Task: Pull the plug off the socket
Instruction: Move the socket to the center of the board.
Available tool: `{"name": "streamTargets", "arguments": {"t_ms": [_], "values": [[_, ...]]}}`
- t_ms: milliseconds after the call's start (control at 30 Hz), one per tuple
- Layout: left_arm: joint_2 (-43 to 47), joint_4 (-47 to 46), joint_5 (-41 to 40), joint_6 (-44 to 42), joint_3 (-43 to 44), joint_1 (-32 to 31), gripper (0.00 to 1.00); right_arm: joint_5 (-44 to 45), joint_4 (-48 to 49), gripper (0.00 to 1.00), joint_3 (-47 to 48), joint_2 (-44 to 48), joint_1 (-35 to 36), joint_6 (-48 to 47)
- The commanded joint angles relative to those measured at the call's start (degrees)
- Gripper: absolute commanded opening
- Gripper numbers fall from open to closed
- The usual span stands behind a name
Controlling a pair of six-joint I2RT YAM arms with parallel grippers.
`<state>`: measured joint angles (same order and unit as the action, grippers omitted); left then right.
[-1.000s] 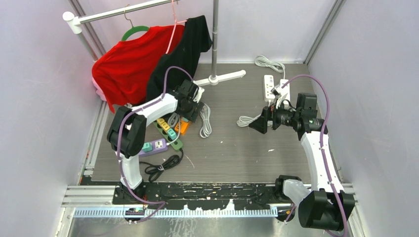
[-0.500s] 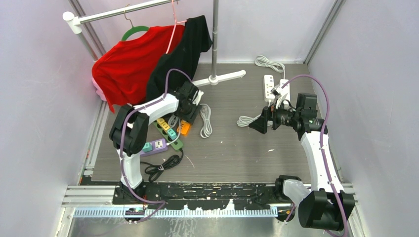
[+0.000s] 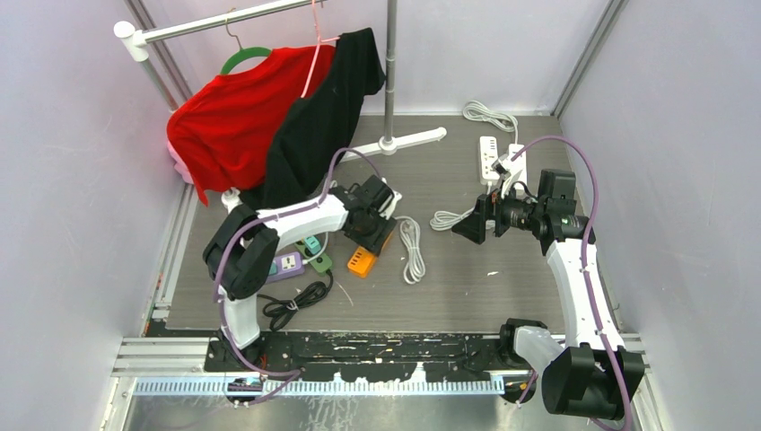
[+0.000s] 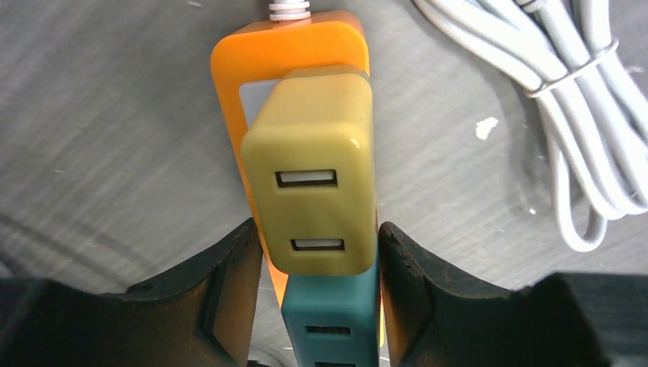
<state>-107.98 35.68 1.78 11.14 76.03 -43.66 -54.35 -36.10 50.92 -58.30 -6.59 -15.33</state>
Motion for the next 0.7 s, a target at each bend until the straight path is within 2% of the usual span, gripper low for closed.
{"name": "streamTargets", "arguments": {"t_ms": [0, 267, 367, 567, 667], "values": [[4.37, -3.36, -0.49, 4.02, -1.48, -6.23, 0.46, -1.46, 0.09, 0.98, 0.85, 0.97, -0.18, -1.11], [5.18, -13.37, -8.63, 3.20, -4.28, -18.90, 0.53, -1.22, -0.10, 0.98, 0.95, 0.84, -0.16, -1.53], [4.68, -16.05, -10.08, 1.65, -4.69, -21.03, 0.58, -1.03, -0.27, 0.98, 1.07, 0.79, -0.18, -1.75], [8.81, -22.69, -14.00, -0.87, -7.61, -22.86, 0.76, -0.71, -0.80, 0.98, 1.38, 0.75, -0.20, -2.54], [11.79, -25.43, -14.09, -1.58, -9.70, -22.92, 0.80, -0.45, -1.20, 0.98, 1.54, 0.81, -0.18, -3.06]]}}
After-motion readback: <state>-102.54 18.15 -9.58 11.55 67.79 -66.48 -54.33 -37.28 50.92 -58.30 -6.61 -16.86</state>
